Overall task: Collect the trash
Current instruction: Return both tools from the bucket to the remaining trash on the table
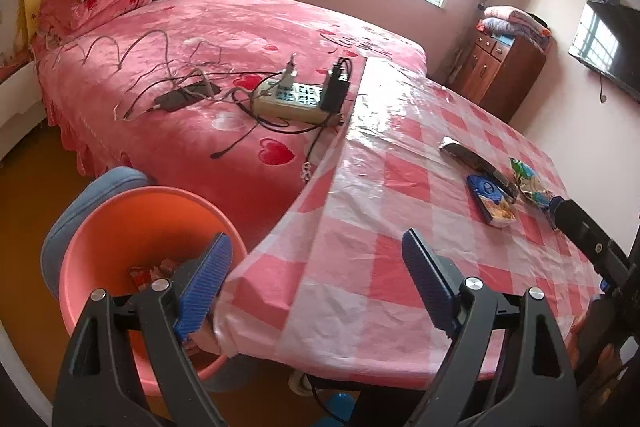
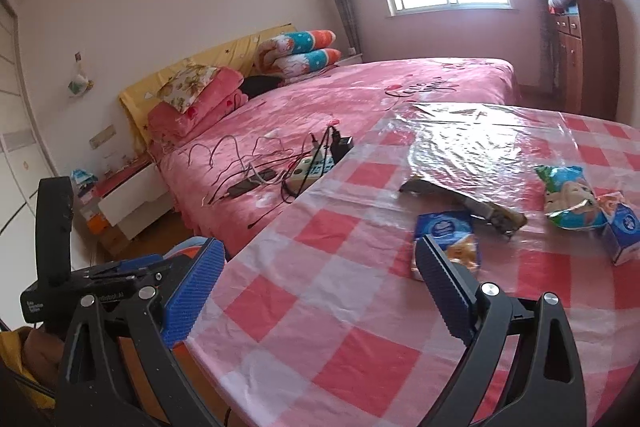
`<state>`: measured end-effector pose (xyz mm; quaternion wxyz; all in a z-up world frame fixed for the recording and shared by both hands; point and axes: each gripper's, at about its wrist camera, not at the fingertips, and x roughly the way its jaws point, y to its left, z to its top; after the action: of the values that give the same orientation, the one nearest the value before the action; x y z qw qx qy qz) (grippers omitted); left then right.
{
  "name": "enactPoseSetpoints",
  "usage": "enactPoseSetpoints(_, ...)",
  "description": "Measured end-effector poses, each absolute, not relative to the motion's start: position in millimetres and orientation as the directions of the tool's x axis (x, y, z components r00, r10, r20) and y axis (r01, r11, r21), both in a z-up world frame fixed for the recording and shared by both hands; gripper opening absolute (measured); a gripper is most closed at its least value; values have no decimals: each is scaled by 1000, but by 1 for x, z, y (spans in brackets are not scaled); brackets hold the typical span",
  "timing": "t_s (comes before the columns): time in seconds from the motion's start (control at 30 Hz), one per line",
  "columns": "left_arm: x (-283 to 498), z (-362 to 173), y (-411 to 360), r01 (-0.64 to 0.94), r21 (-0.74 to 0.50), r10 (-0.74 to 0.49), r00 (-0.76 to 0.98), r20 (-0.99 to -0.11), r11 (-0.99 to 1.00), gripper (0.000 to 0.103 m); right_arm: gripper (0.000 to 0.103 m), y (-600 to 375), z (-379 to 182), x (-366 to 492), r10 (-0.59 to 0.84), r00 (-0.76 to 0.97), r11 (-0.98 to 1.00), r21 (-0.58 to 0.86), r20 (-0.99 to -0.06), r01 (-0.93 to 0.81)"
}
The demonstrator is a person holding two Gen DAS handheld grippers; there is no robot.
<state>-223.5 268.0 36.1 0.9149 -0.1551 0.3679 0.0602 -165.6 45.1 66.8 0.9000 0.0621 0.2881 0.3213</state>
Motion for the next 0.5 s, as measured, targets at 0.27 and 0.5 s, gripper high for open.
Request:
enactPoseSetpoints(0.27, -215, 36, 244, -205, -220, -20, 688, -726, 954, 87, 95, 14, 70, -162, 599, 665, 801, 315, -447, -509)
enactPoseSetpoints(0.5, -210, 37, 225, -179, -217, -41, 675, -737, 960, 87, 95, -6, 72, -155, 586, 682, 810, 326, -438, -487)
